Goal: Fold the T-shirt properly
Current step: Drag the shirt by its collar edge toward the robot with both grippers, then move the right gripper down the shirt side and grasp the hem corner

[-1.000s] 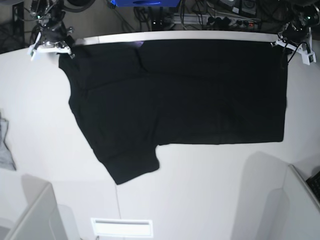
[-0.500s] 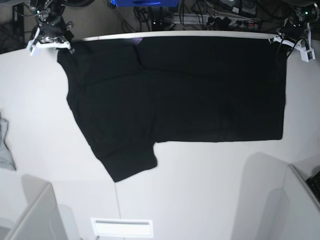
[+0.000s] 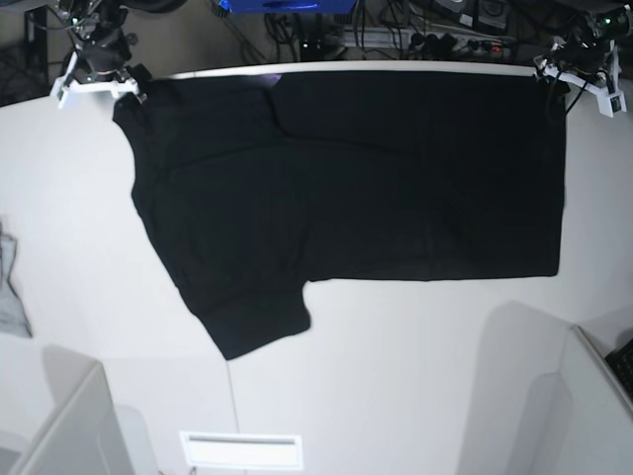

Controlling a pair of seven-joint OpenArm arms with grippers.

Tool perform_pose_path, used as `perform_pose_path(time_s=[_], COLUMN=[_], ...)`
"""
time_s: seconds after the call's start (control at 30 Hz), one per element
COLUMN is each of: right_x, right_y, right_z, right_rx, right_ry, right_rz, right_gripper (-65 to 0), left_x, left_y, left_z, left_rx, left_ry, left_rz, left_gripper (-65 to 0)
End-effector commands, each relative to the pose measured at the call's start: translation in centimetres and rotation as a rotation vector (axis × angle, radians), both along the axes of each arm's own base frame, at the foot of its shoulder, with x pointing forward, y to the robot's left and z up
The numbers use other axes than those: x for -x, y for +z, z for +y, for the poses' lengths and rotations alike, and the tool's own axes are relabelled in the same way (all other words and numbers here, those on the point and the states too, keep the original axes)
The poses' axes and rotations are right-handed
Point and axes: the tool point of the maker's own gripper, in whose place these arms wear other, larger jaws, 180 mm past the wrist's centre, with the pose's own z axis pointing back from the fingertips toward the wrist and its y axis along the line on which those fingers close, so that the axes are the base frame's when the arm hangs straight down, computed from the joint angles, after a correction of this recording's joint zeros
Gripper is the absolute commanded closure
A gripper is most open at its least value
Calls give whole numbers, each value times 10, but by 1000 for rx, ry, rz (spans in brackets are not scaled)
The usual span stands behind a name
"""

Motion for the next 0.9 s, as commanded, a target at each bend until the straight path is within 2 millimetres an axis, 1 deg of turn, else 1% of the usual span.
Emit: perform_pose_path(time_s=[0.0, 0.03, 0.07, 0.17, 0.23, 0.3, 0.33, 0.37, 0.4, 0.47, 0.57, 0.6, 0.63, 0.7, 0.77, 0.83, 0.87], right_x=[1, 2, 3, 7, 2, -7, -13, -25, -39, -67, -108, -120, -133, -158, -178, -197, -207], right_y=[10, 13, 16, 26, 35, 43, 46, 51, 54, 53, 57, 58, 62, 70, 78, 80, 81], right_z=[-13, -17, -20, -37, -40, -37, -37, -38, -34, -24, -3, 4, 11, 27, 38, 48, 52], right_rx=[40, 51, 57, 93, 108, 114, 119, 124, 121, 116, 142, 156, 175, 200, 213, 196, 183], right_ry=[-15, -27, -45, -93, -91, -75, -68, -55, -22, 63, 196, 236, 272, 332, 365, 397, 411], right_rz=[-22, -27, -33, -48, -72, -102, -120, -148, -177, -208, -251, -261, -278, -318, -351, -347, -339], right_gripper=[-282, -276, -276, -279, -281, -282, -284, -285, -285, -282, -282, -282, -284, -285, -285, -287, -287], left_x=[-5, -3, -2, 1, 3, 2, 0, -2, -5, -15, -24, -24, -25, -25, -25, -24, -23], left_y=[17, 22, 28, 42, 60, 80, 89, 95, 96, 99, 103, 103, 104, 103, 103, 103, 102], left_z=[8, 11, 15, 27, 39, 47, 50, 51, 51, 52, 52, 52, 52, 52, 52, 52, 52], left_rx=[-44, -61, -77, -121, -172, -228, -253, -267, -270, -272, -274, -275, -273, -272, -271, -273, -273], left_ry=[-13, -4, 4, 31, 52, 63, 60, 57, 54, 60, 60, 60, 60, 61, 61, 62, 62], left_rz=[-37, -43, -52, -72, -94, -123, -137, -147, -155, -184, -211, -213, -218, -216, -216, -212, -210], left_gripper=[-522, -551, -566, -563, -563, -563, -563, -563, -561, -561, -555, -527, -485, -354, -227, -84, -23])
